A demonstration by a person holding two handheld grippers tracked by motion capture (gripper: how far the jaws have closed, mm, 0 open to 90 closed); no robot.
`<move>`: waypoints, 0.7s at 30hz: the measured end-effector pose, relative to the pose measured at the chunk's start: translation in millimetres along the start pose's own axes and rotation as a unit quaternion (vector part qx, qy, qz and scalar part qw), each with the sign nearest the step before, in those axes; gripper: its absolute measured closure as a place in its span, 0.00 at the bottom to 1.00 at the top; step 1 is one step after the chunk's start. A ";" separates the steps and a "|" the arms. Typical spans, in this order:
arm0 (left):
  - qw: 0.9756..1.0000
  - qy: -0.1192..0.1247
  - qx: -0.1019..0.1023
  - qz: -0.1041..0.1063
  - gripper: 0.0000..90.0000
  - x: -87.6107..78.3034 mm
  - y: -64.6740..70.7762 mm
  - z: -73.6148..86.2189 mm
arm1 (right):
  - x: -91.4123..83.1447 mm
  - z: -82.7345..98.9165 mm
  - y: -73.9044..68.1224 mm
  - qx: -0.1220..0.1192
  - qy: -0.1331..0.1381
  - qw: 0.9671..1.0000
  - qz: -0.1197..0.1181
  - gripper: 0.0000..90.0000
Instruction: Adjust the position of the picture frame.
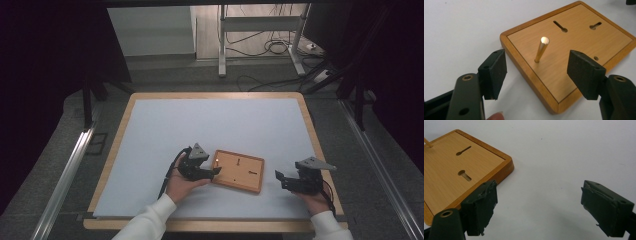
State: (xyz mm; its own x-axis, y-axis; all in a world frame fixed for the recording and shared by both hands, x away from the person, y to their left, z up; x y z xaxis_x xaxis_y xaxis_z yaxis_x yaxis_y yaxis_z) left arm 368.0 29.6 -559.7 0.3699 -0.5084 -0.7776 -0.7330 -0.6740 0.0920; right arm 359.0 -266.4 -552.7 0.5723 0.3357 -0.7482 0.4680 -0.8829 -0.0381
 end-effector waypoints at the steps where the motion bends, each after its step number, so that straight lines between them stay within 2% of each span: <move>1: 1.000 -0.001 0.003 -0.002 0.39 1.2 0.2 -1.8 | 0.1 0.0 0.0 0.001 0.000 1.000 0.000 0.16; 6: 1.000 -0.005 0.011 -0.004 0.49 7.5 2.3 -9.5 | 0.0 0.0 -0.2 -0.001 0.000 1.000 0.001 0.16; 10: 1.000 -0.008 0.008 -0.004 0.61 14.1 2.6 -9.0 | -0.4 1.0 0.7 0.001 -0.001 1.000 0.002 0.16; 16: 1.000 -0.006 0.006 -0.009 0.73 16.1 0.1 -7.1 | 0.4 1.8 1.8 0.002 -0.003 1.000 0.006 0.16; 17: 1.000 -0.004 0.003 -0.009 0.77 15.5 -0.9 -7.1 | 0.9 1.9 2.1 0.004 -0.004 1.000 0.010 0.18; 20: 1.000 0.000 -0.001 -0.001 0.79 15.8 -2.0 -6.8 | 1.7 1.8 2.3 0.005 -0.005 1.000 0.013 0.18; 21: 1.000 0.001 0.000 0.001 0.84 16.3 -1.2 -6.9 | 2.2 1.4 2.4 0.007 -0.005 1.000 0.012 0.18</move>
State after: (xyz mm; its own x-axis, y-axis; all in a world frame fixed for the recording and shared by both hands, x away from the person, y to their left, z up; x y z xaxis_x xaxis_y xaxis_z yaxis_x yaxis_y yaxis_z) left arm 378.8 18.5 -568.3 0.3690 -0.5113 -0.7762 -0.7335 -0.6731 0.0948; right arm 360.5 -268.2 -555.4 0.5768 0.3116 -0.7552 0.4450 -0.8950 -0.0294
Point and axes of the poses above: each handheld gripper's, and its own axes: x roughly forward along the jaws, z roughly out of its underside, y roughly to its right, the point moved 7 cm from there along x, roughly forward along the jaws, and after that the axes turned 13 degrees about -y, right-handed, at the moved point
